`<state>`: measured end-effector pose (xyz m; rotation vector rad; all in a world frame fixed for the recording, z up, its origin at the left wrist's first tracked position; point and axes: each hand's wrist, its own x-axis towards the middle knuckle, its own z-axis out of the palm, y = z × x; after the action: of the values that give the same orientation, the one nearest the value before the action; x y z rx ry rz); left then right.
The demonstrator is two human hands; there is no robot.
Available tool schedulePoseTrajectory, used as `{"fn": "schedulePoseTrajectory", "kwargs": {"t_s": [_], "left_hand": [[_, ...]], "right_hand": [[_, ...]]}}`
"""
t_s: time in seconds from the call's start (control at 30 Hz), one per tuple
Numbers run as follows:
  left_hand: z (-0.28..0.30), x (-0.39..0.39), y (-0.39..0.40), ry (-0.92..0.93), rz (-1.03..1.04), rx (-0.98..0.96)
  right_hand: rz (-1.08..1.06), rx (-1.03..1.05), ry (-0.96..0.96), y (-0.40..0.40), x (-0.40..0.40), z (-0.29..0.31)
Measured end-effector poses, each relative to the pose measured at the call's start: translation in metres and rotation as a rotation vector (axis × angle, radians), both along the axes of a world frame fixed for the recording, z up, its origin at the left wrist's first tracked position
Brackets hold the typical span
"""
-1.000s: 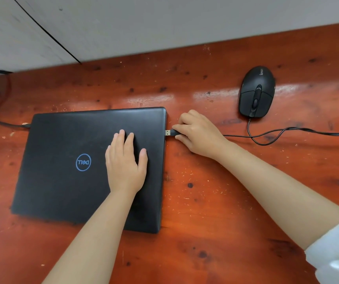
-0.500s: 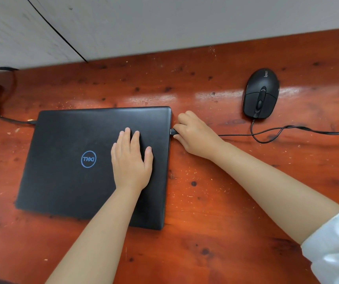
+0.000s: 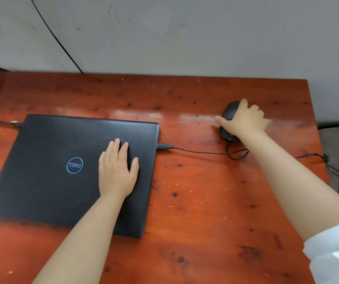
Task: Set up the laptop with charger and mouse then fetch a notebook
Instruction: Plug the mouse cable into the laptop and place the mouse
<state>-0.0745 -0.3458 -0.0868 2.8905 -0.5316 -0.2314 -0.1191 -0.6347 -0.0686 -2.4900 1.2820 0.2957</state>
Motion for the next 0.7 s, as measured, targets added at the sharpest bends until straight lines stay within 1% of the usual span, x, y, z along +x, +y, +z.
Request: {"fn": "schedulePoseTrajectory", "kwargs": {"t_s": [0.1, 0.17, 0.2, 0.3, 0.37, 0.4, 0.47, 0.53, 0.6, 0.7], "left_hand": [[0.001, 0.003, -0.002, -0.002, -0.001, -0.006], [0.001, 0.003, -0.001, -0.007, -0.003, -0.008], [0.001, 0.003, -0.001, -0.007, -0.003, -0.013], [0.003, 0.002, 0.0, 0.001, -0.007, -0.039], [0.004, 0.001, 0.0, 0.009, -0.014, -0.062], [0.006, 0.001, 0.0, 0.014, -0.018, -0.074], [0.007, 0.001, 0.003, 0.027, -0.037, -0.099], [0.009, 0.003, 0.01, 0.053, -0.081, -0.125], [0.01, 0.004, 0.02, 0.094, -0.17, -0.143], [0.012, 0.001, 0.045, 0.142, -0.309, -0.164]], "right_hand": [[-0.058, 0.037, -0.06, 0.008, 0.006, 0.002], [-0.002, 0.051, -0.132, 0.014, 0.006, 0.01], [0.075, 0.07, -0.188, 0.019, 0.005, 0.014], [0.422, 0.144, -0.374, 0.049, -0.014, 0.037], [0.636, 0.202, -0.404, 0.081, -0.037, 0.049], [0.745, 0.196, -0.397, 0.098, -0.052, 0.051], [0.979, 0.047, -0.357, 0.129, -0.082, 0.044], [1.144, -0.151, -0.273, 0.152, -0.111, 0.031], [1.24, -0.244, -0.218, 0.174, -0.132, 0.021], [1.323, -0.293, -0.139, 0.198, -0.15, 0.007]]}}
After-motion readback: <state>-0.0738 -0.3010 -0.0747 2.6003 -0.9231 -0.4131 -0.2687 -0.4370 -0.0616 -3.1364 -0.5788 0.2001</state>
